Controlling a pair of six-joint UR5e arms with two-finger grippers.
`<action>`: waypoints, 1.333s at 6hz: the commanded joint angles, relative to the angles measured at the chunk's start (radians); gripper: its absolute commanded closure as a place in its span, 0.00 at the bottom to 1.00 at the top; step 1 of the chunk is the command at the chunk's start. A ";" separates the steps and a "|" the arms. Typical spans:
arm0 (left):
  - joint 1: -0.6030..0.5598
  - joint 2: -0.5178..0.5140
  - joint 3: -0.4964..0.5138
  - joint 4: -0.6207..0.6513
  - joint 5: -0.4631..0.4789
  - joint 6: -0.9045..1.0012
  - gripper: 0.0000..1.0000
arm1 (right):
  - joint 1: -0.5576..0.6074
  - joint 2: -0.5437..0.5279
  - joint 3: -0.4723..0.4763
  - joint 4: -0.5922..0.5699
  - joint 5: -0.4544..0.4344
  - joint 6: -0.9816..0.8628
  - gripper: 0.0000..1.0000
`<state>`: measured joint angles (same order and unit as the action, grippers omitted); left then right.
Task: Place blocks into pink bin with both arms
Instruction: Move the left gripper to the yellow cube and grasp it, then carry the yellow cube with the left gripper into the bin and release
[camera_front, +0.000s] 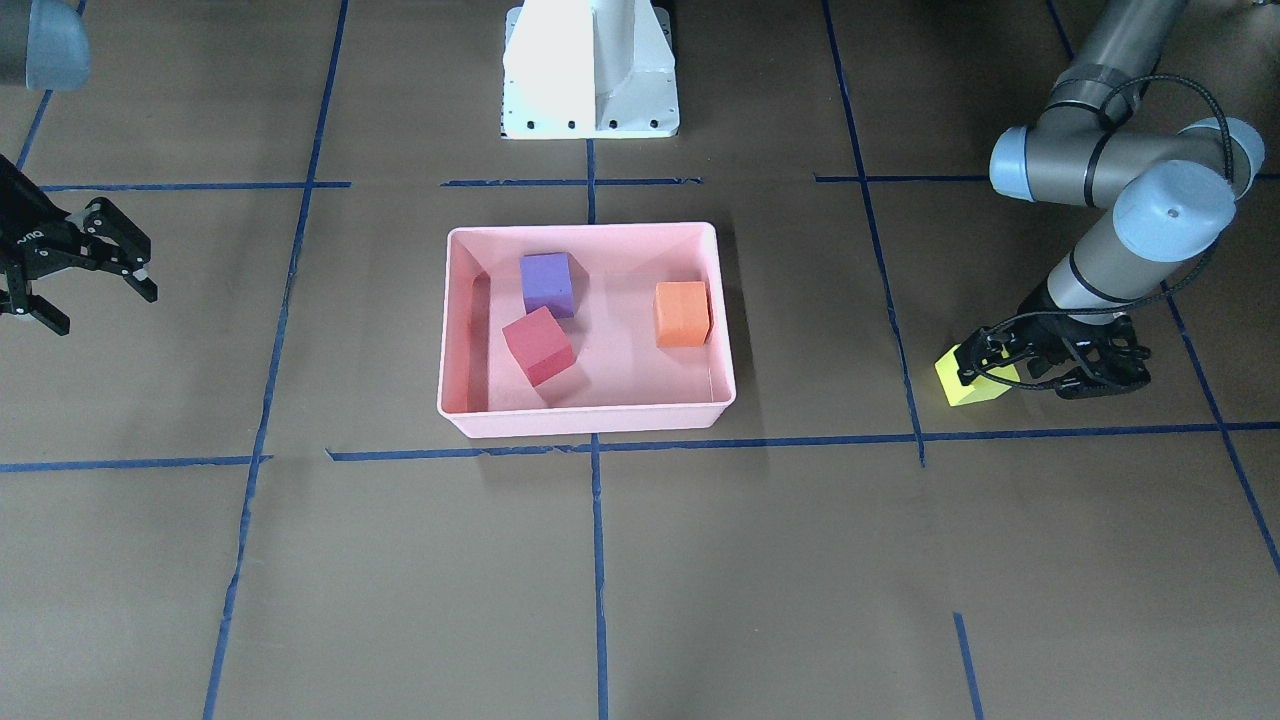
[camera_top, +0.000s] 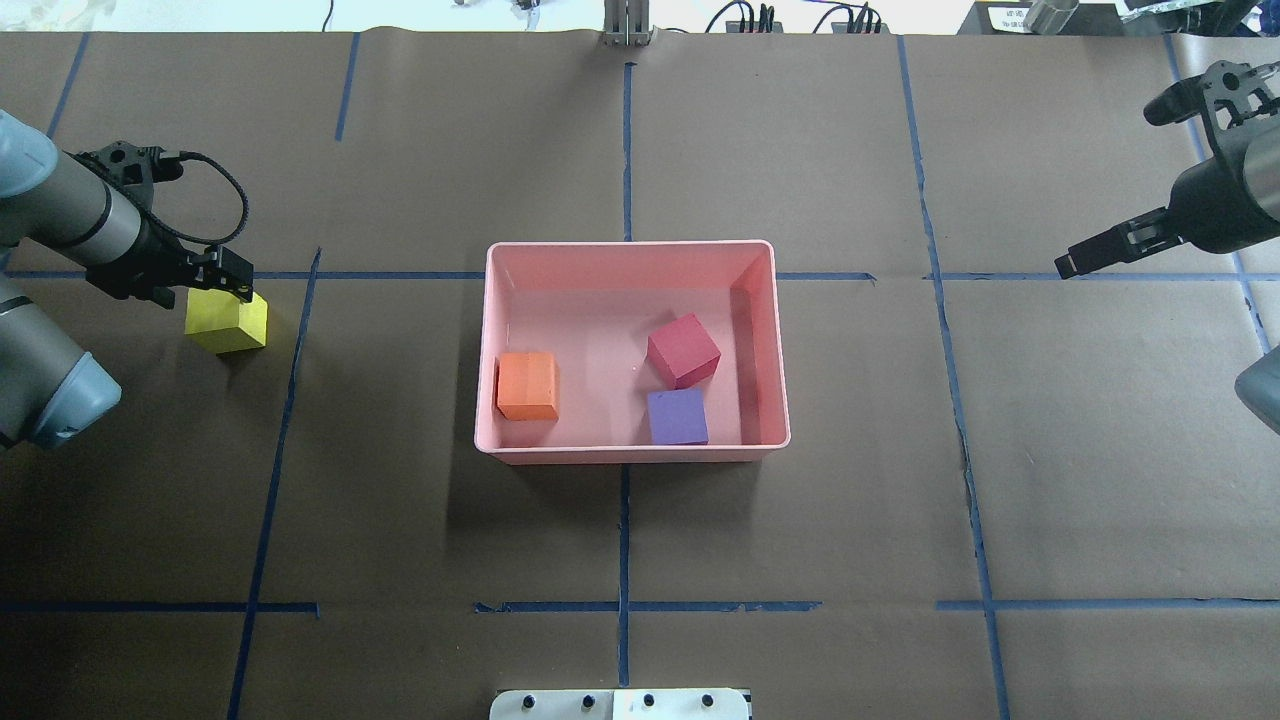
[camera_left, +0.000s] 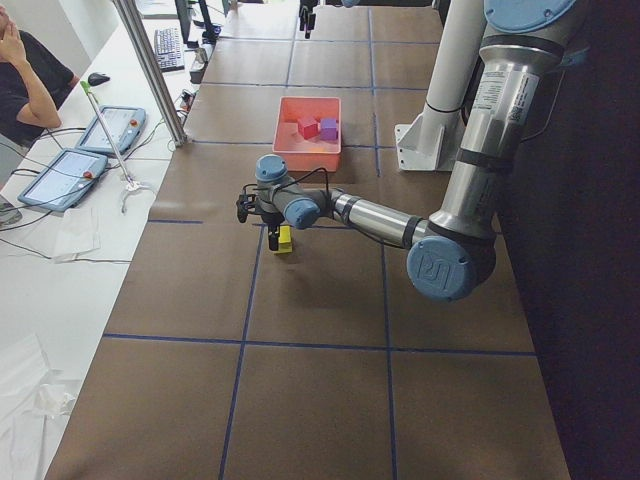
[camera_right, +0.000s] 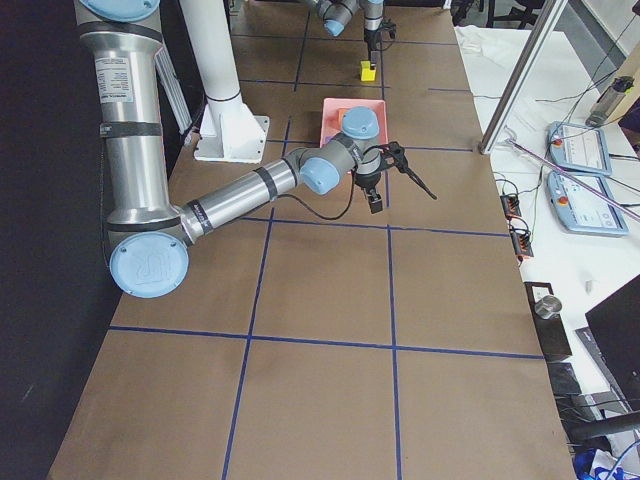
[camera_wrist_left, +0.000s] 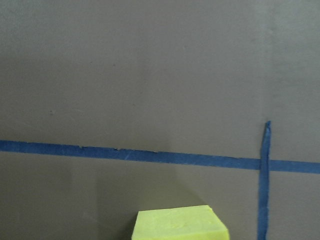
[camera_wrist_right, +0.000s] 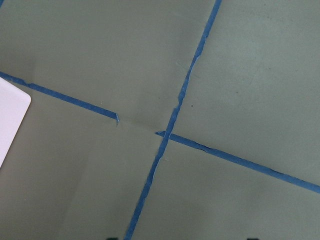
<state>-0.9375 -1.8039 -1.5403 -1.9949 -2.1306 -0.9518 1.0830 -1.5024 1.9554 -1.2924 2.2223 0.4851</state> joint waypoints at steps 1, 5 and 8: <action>0.037 -0.008 0.012 -0.002 0.000 -0.036 0.00 | 0.000 -0.001 -0.001 -0.001 -0.001 0.000 0.10; 0.057 -0.084 0.012 -0.001 -0.002 -0.073 1.00 | -0.002 -0.001 -0.003 -0.001 -0.001 0.000 0.10; 0.127 -0.248 -0.181 -0.005 -0.012 -0.467 1.00 | -0.002 0.002 -0.006 -0.001 0.000 0.000 0.10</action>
<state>-0.8475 -2.0231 -1.6239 -1.9989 -2.1420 -1.2687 1.0815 -1.5005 1.9500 -1.2932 2.2223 0.4851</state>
